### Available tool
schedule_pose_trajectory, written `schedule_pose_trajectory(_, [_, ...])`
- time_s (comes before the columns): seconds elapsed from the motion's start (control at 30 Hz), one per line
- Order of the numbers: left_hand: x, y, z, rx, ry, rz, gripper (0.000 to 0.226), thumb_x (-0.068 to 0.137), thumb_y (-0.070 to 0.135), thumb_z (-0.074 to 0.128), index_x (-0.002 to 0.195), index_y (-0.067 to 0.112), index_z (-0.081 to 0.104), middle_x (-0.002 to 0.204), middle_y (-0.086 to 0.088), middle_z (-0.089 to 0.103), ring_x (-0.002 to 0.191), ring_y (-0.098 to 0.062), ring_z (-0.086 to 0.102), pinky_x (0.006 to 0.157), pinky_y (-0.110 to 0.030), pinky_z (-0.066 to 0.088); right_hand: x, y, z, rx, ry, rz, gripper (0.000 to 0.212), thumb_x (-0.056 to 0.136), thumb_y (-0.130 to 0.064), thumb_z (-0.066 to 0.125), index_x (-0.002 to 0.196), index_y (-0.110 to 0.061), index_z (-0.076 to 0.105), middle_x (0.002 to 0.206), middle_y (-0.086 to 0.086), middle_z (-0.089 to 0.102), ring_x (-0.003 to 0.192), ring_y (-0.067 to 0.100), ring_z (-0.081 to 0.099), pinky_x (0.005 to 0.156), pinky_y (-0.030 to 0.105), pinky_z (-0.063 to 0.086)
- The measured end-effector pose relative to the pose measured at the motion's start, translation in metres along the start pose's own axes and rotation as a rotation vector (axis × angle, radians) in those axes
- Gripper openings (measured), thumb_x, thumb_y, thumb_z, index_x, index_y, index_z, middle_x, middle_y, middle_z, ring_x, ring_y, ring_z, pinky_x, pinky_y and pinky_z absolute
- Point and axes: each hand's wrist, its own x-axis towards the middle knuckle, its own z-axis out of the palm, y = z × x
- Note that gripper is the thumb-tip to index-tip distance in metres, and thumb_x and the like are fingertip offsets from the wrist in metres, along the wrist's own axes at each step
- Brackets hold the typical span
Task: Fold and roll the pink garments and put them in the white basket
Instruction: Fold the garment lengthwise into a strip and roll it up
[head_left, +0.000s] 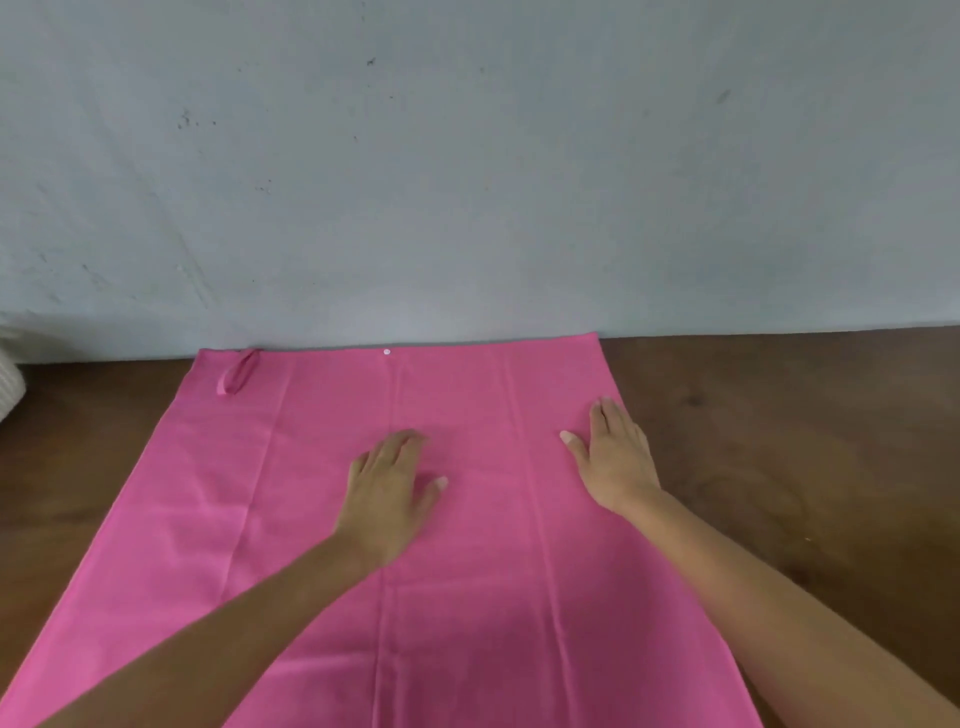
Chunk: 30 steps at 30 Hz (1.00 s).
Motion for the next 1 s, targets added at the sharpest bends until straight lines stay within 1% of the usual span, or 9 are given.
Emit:
schedule_pose_trajectory(0.13, [-0.012, 0.024, 0.021, 0.073, -0.099, 0.126, 0.080, 0.094, 0.068, 0.020, 0.156, 0.020, 0.035, 0.164, -0.002, 0.028, 0.153, -0.021, 0.023, 0.122, -0.044, 0.022, -0.038, 0.004, -0.002, -0.025, -0.035, 0.023, 0.101, 0.086, -0.073, -0.005, 0.160, -0.005, 0.004, 0.169, 0.009, 0.001, 0.156, 0.021, -0.003, 0.127, 0.039, 0.002])
schedule_pose_trajectory(0.23, [-0.021, 0.026, 0.032, 0.144, -0.156, 0.136, 0.084, 0.092, 0.072, 0.004, 0.162, 0.027, 0.016, 0.170, 0.003, 0.003, 0.157, -0.017, 0.000, 0.125, -0.038, 0.001, -0.066, 0.009, -0.002, -0.051, -0.043, 0.041, 0.114, 0.074, -0.078, -0.022, 0.160, -0.007, 0.000, 0.169, 0.006, -0.002, 0.156, 0.018, -0.006, 0.126, 0.038, -0.002])
schedule_pose_trajectory(0.27, [-0.023, 0.025, 0.033, 0.154, -0.149, 0.132, 0.082, 0.093, 0.071, 0.002, 0.162, 0.028, 0.013, 0.170, 0.004, 0.000, 0.157, -0.016, -0.003, 0.125, -0.038, -0.002, -0.076, 0.012, -0.001, -0.055, -0.040, 0.049, 0.119, 0.070, -0.080, -0.029, 0.160, -0.007, -0.001, 0.169, 0.006, -0.003, 0.156, 0.017, -0.007, 0.126, 0.038, -0.003])
schedule_pose_trajectory(0.33, [-0.024, 0.025, 0.033, 0.154, -0.135, 0.126, 0.081, 0.093, 0.070, 0.002, 0.162, 0.029, 0.013, 0.170, 0.004, 0.000, 0.157, -0.016, -0.003, 0.127, -0.040, 0.001, -0.097, 0.018, 0.002, -0.062, -0.047, 0.059, 0.123, 0.065, -0.081, -0.035, 0.160, -0.009, -0.004, 0.169, 0.004, -0.005, 0.155, 0.016, -0.009, 0.126, 0.037, -0.005])
schedule_pose_trajectory(0.4, [-0.023, 0.025, 0.034, 0.151, -0.137, 0.129, 0.081, 0.094, 0.070, 0.003, 0.162, 0.029, 0.015, 0.170, 0.003, 0.004, 0.157, -0.018, 0.000, 0.127, -0.042, 0.004, -0.122, 0.023, 0.003, -0.073, -0.058, 0.066, 0.121, 0.066, -0.080, -0.036, 0.161, -0.011, -0.005, 0.169, 0.002, -0.007, 0.155, 0.015, -0.010, 0.125, 0.036, -0.006])
schedule_pose_trajectory(0.6, [-0.024, 0.023, 0.032, 0.143, -0.111, 0.154, 0.075, 0.099, 0.067, 0.012, 0.161, 0.024, 0.023, 0.169, -0.002, 0.016, 0.156, -0.024, 0.011, 0.126, -0.046, 0.012, -0.204, 0.029, 0.000, -0.092, -0.092, 0.087, 0.103, 0.080, -0.078, -0.019, 0.161, -0.016, -0.008, 0.168, -0.005, -0.012, 0.155, 0.015, -0.012, 0.124, 0.036, -0.001])
schedule_pose_trajectory(0.73, [-0.023, 0.023, 0.032, 0.124, -0.099, 0.163, 0.071, 0.101, 0.063, 0.024, 0.159, 0.021, 0.030, 0.167, -0.007, 0.023, 0.154, -0.027, 0.017, 0.125, -0.049, 0.017, -0.260, 0.033, 0.004, -0.151, -0.091, 0.136, 0.103, 0.081, -0.079, -0.023, 0.161, -0.017, -0.005, 0.168, -0.006, -0.012, 0.155, 0.016, -0.007, 0.123, 0.034, 0.004])
schedule_pose_trajectory(0.9, [-0.023, 0.022, 0.032, 0.136, -0.117, 0.174, 0.071, 0.102, 0.061, 0.022, 0.159, 0.020, 0.026, 0.167, -0.009, 0.019, 0.155, -0.027, 0.012, 0.125, -0.049, 0.014, -0.326, 0.031, 0.005, -0.165, -0.111, 0.228, 0.096, 0.084, -0.080, -0.020, 0.160, -0.022, -0.012, 0.167, -0.009, -0.015, 0.155, 0.014, -0.009, 0.125, 0.038, 0.007])
schedule_pose_trajectory(1.0, [-0.022, 0.021, 0.032, 0.129, -0.127, 0.181, 0.071, 0.102, 0.061, 0.021, 0.159, 0.019, 0.026, 0.167, -0.011, 0.018, 0.155, -0.029, 0.011, 0.125, -0.050, 0.014, -0.361, 0.026, 0.006, -0.205, -0.120, 0.270, 0.091, 0.088, -0.078, -0.016, 0.160, -0.022, -0.013, 0.168, -0.009, -0.011, 0.156, 0.017, -0.006, 0.125, 0.040, 0.010])
